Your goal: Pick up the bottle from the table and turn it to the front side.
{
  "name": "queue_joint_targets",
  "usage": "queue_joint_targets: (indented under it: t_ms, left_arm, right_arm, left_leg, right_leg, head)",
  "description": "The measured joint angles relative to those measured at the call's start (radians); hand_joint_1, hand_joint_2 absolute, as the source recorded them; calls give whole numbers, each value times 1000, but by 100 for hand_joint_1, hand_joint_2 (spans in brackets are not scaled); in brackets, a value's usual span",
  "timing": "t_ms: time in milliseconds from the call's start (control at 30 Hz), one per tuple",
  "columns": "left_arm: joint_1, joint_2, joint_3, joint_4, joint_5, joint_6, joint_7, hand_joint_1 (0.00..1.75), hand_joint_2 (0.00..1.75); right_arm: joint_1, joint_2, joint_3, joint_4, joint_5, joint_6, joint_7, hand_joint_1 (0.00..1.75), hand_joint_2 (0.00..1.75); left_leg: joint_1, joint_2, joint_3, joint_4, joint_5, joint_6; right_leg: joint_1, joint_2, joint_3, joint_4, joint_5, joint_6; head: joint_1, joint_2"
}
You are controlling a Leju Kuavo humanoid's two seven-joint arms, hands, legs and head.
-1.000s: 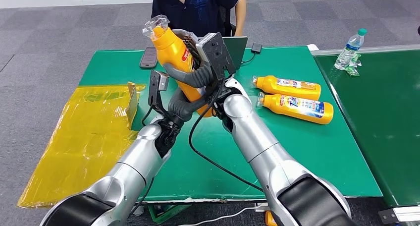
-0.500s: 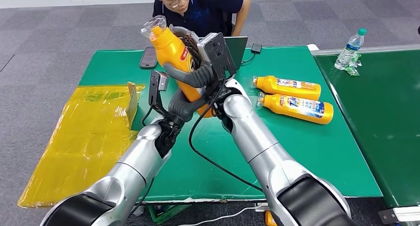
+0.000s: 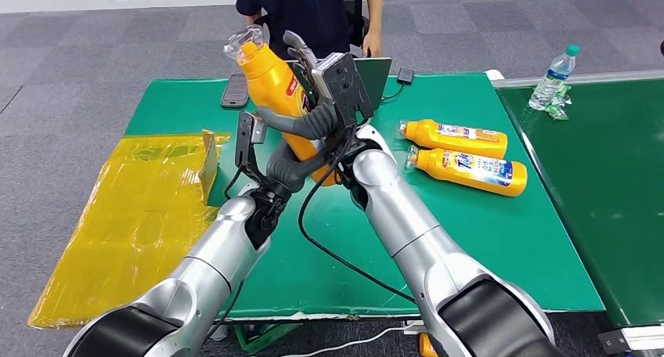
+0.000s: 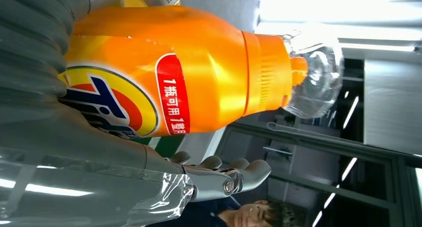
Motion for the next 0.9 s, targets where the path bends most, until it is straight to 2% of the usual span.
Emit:
queue_joint_targets:
  t_ms: [533,667,900]
  left_arm:
    - [-14,48,-14,0,-118,105,-33,175,175]
    - [-37,108,-26,0,-218,199,-55,175,175]
    - [-64,183,-32,0,-337,295,-64,175,175]
  right_arm:
    - [81,-4,0,-69,57,-2,26,0,175]
    - [142,-14,0,-122,63,15,24,0,175]
    - [198,-29,1,-148,56,29,6,0,175]
  left_leg:
    - [0,0,0,0,0,0]
    - [0,0,0,0,0,0]
    - [1,0,0,0,0,0]
  right_leg:
    - [0,0,0,0,0,0]
    - [0,0,0,0,0,0]
    - [0,0,0,0,0,0]
  head:
    - [0,0]
    - [0,0]
    - [0,0]
